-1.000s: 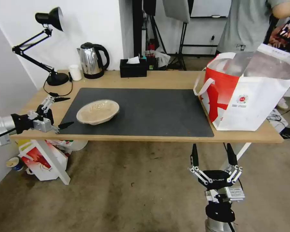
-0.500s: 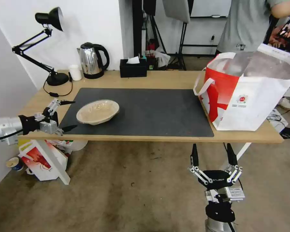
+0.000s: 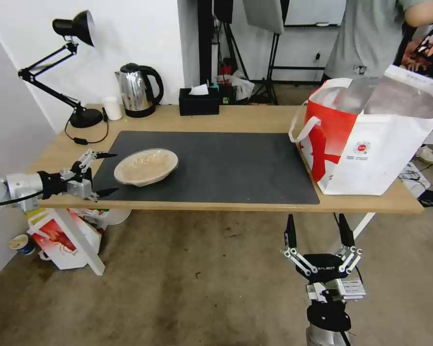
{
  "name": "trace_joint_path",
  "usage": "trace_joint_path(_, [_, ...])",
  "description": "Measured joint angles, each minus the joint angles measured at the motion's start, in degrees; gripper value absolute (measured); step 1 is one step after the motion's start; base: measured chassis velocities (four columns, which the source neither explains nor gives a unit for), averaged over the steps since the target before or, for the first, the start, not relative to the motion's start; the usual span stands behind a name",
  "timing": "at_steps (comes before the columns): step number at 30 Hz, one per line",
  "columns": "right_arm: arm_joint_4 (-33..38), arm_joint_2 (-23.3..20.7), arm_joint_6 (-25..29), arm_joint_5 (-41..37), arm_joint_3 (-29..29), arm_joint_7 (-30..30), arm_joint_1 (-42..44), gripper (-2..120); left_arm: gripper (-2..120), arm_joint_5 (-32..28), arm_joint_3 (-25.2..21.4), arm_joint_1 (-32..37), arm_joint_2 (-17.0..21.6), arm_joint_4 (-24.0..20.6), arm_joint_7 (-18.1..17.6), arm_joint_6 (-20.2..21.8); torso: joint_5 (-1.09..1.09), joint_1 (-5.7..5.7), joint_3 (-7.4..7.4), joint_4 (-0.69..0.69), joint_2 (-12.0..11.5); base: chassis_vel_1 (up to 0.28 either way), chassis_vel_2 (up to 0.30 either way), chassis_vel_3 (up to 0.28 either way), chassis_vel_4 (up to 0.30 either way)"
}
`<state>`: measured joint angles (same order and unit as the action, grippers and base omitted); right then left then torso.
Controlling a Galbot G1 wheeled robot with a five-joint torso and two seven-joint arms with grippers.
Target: Pick up the trash from the table and place it into the takeout bag.
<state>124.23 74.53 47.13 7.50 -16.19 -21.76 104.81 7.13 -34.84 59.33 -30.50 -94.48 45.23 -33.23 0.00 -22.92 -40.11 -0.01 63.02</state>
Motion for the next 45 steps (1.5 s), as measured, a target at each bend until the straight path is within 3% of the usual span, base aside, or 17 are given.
trace_joint_path(29, [0.0, 0.0, 0.0, 0.0, 0.0, 0.0, 0.0, 100, 100, 3.7, 4.4, -4.8, -3.5, 3.7, 1.4, -0.2, 0.00, 0.00, 0.00, 0.01, 0.0, 0.000, 0.000, 0.000, 0.000])
trace_joint_path(45, [0.0, 0.0, 0.0, 0.0, 0.0, 0.0, 0.0, 100, 100, 7.7, 9.0, -10.3, -7.4, 6.9, 1.7, -1.3, -0.01, 0.00, 0.00, 0.00, 0.0, 0.000, 0.000, 0.000, 0.000])
